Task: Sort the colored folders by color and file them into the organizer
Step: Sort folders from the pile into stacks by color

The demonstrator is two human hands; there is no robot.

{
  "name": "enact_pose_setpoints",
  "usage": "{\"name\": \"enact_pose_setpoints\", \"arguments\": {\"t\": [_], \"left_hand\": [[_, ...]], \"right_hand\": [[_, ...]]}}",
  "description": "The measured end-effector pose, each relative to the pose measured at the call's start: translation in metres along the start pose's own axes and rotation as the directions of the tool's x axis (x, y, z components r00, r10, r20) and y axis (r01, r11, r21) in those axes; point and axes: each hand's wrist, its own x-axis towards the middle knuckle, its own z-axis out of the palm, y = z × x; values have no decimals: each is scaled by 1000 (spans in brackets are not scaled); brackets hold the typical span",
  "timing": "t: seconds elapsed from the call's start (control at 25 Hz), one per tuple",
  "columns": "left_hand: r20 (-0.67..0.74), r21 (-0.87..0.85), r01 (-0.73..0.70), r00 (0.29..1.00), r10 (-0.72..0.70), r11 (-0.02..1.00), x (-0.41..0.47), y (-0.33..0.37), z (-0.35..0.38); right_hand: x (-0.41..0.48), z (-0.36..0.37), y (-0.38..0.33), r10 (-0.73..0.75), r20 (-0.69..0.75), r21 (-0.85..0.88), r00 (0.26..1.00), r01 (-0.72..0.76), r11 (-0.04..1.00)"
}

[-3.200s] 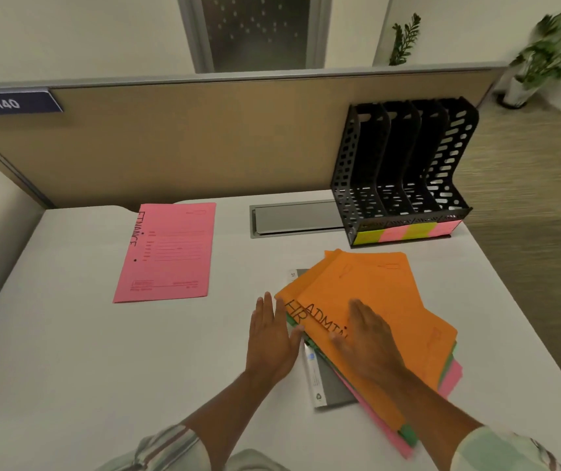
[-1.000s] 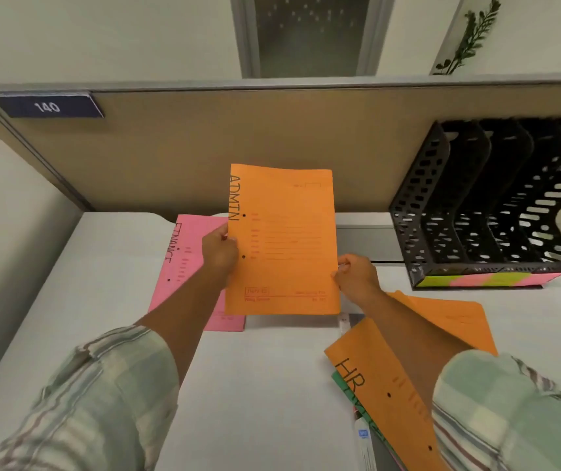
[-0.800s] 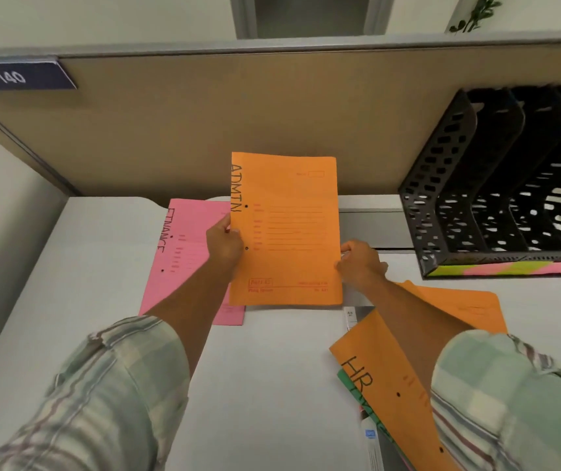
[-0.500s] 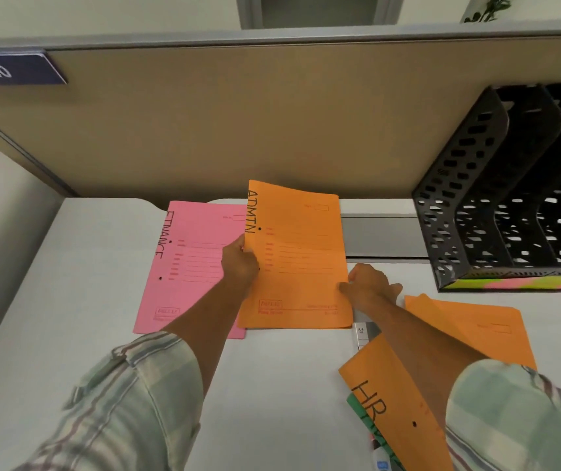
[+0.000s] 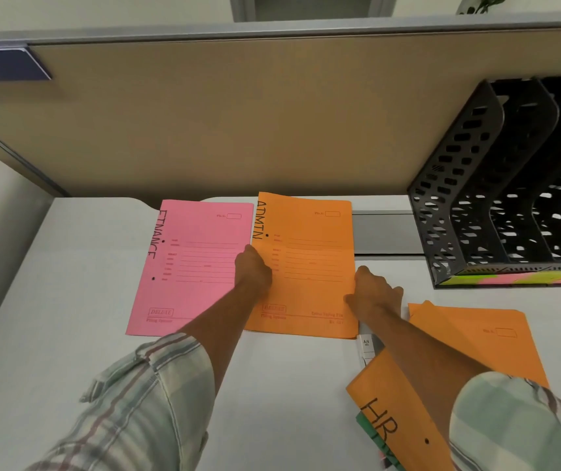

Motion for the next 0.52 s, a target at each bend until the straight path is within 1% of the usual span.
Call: {"name": "enact_pose_setpoints", "arguments": {"t": [0.08, 0.2, 0.32, 0.44, 0.52], "left_hand": [[-18, 80, 33, 999, -31, 996, -6, 2, 3], [-38, 261, 35, 999, -26, 965, -15, -2, 12], [-47, 329, 21, 999, -6, 944, -26, -6, 23], [-26, 399, -60, 997, 77, 915, -37, -8, 33], [-13, 405, -97, 994, 112, 909, -40, -9, 33]], "right_hand": [[0, 1, 0, -4, -11, -3, 1000, 4, 1000], [0, 4, 0, -14, -23, -23, 1000, 13, 1000], [1, 3, 1, -1, -37, -38, 999, -1, 999], [-1, 2, 3, 16, -13, -29, 1000, -17, 999], [-5, 2, 4, 2, 2, -60, 1000, -2, 998]]}}
